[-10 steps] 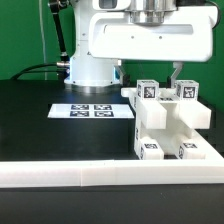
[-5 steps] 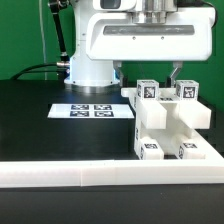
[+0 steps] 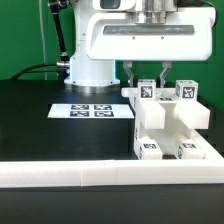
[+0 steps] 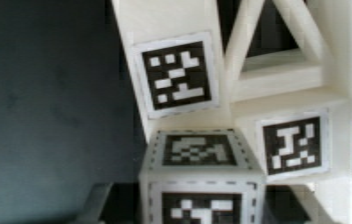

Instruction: Assemble chair

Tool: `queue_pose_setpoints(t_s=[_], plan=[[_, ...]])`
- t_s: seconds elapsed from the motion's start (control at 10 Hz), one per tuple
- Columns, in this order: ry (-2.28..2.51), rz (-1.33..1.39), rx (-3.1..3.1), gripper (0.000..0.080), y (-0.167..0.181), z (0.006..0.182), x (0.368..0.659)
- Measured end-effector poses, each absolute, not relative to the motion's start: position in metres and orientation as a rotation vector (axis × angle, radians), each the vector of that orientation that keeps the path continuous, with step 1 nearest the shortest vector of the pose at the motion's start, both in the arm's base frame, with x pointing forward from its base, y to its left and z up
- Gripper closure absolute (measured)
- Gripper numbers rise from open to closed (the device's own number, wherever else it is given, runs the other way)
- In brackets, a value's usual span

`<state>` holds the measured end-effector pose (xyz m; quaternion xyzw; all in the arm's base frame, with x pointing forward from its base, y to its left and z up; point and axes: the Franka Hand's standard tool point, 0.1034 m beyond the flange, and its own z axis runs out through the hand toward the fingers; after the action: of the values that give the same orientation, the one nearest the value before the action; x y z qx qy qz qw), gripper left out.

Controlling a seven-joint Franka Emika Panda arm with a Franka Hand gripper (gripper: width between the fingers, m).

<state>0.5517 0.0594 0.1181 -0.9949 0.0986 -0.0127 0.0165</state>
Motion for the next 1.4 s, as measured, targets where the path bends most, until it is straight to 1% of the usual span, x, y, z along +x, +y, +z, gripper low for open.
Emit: queue_pose_setpoints(t_s=[0.5,0.6,0.8,1.4], plan=[[1.157,-0.021,-2.878,0.0517,0.0607,0.118,0.5522],[1.24,-0.018,-2.841,0.0517,0.0606,0.118,0.5522],[1.574,-0.006,-2.664,0.0515,0.0605,0.1179,0.5521],[2.157,0.013,-2.213,0.0515,0.0608,0.1176,0.5524]])
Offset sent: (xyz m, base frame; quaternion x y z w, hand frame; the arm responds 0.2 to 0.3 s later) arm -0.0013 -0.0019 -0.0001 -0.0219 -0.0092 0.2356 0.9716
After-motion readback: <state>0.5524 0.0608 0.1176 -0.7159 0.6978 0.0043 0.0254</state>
